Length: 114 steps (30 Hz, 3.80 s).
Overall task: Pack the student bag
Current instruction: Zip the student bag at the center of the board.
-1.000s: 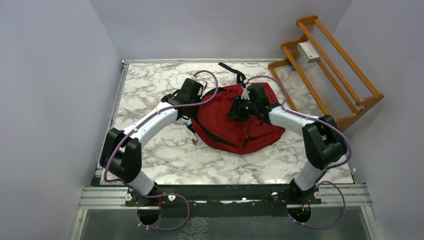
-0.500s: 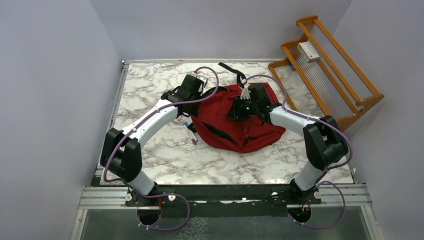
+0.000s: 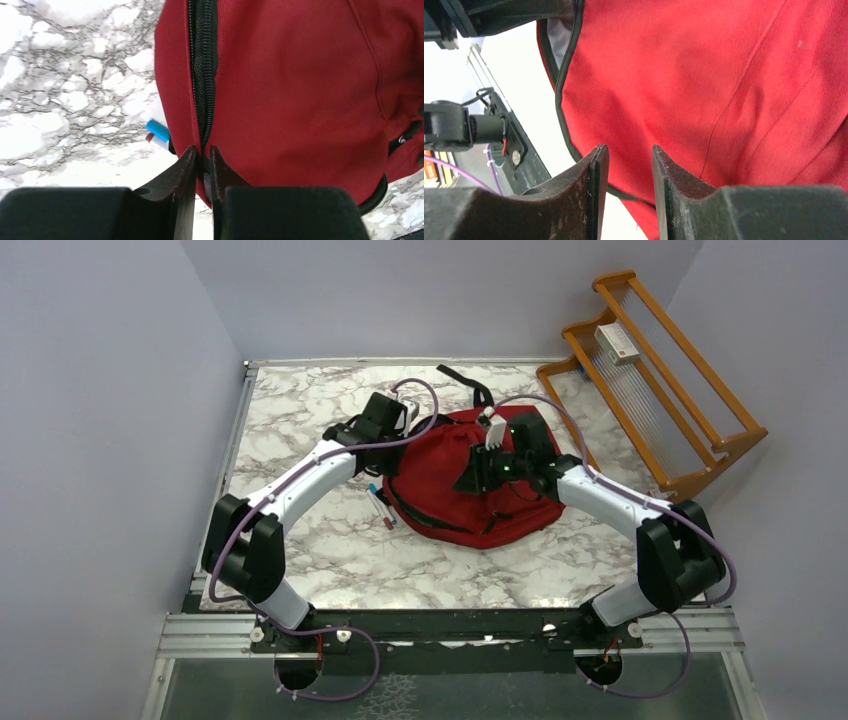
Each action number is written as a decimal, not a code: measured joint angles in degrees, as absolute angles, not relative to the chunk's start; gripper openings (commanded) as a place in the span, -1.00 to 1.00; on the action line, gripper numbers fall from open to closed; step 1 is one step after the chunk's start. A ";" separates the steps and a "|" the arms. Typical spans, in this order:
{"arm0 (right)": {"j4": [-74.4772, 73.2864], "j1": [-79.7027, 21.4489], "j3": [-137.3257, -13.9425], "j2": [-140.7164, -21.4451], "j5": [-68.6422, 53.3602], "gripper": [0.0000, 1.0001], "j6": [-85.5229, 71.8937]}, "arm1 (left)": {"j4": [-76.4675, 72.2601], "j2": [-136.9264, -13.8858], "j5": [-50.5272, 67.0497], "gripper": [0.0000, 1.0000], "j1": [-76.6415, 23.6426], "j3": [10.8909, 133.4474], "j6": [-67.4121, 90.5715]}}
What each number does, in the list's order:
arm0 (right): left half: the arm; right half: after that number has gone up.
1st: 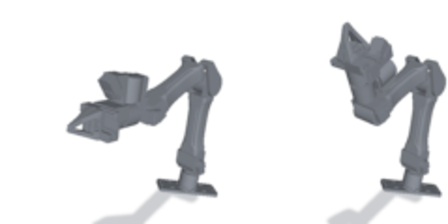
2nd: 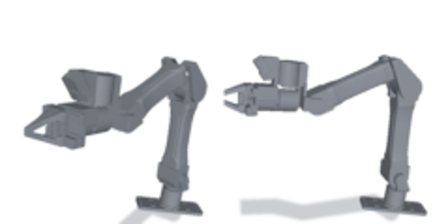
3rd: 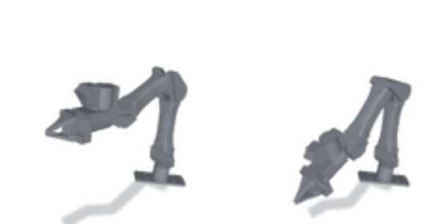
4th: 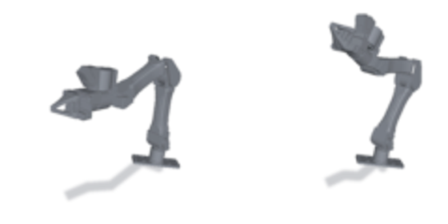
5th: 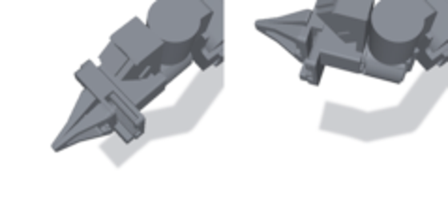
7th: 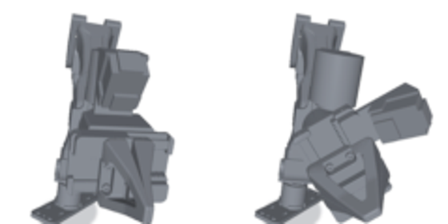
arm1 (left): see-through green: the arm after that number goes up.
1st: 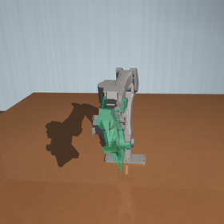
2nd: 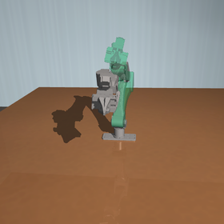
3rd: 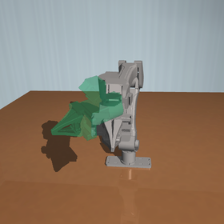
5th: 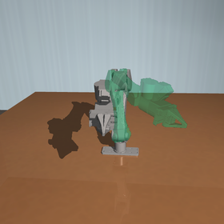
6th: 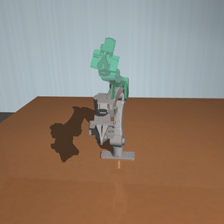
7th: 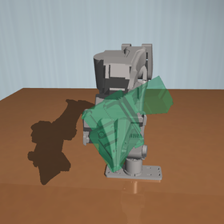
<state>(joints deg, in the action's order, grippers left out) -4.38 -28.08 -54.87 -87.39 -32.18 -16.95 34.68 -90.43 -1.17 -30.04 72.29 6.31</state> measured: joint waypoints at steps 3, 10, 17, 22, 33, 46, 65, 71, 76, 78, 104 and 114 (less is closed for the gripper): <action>-6.09 -28.08 -52.16 -84.77 -32.36 -0.16 -16.86 | 34.46 -90.41 -0.19 -0.58 -30.22 70.65 6.92; -7.16 -28.08 -48.58 -81.47 -32.32 -0.16 -18.06 | 34.46 -88.82 -0.14 -0.26 -31.00 65.49 9.76; -6.98 -29.30 -48.14 -80.53 -32.42 -0.14 -18.55 | 35.29 -85.03 -0.75 0.11 -31.79 64.77 11.97; -8.73 -30.41 -46.54 -76.71 -25.85 -0.02 -19.99 | 35.94 -83.55 -2.02 0.26 -32.36 64.97 12.86; -18.28 -30.39 -44.12 -67.31 -1.50 0.07 -27.59 | 31.57 -80.16 -1.91 0.42 -35.16 68.95 11.09; -23.24 -21.10 -36.10 -63.07 -0.14 0.06 -31.14 | 15.03 -83.40 5.04 0.24 -51.18 64.20 13.34; -18.04 -20.12 -27.77 -60.40 -5.43 -0.14 -34.65 | 5.10 -98.28 8.80 0.00 -57.14 61.52 17.39; -17.78 -20.12 -27.33 -59.99 -5.45 -0.16 -34.98 | 4.45 -102.21 8.73 -0.01 -57.14 62.35 17.56; -17.61 -20.12 -27.16 -59.99 -5.61 -0.16 -34.98 | 4.05 -104.29 8.32 -0.02 -57.14 63.70 17.54; -17.61 -20.12 -27.14 -59.99 -5.67 -0.17 -34.98 | 3.86 -105.06 8.16 -0.02 -57.14 64.49 17.54; -17.39 -20.12 -26.79 -59.72 -5.67 -0.17 -35.00 | 6.11 -110.96 2.46 -0.58 -58.24 69.63 13.87; -17.26 -20.12 -26.76 -59.29 -6.00 -0.13 -35.57 | 5.98 -110.43 2.15 -1.00 -58.41 69.63 13.04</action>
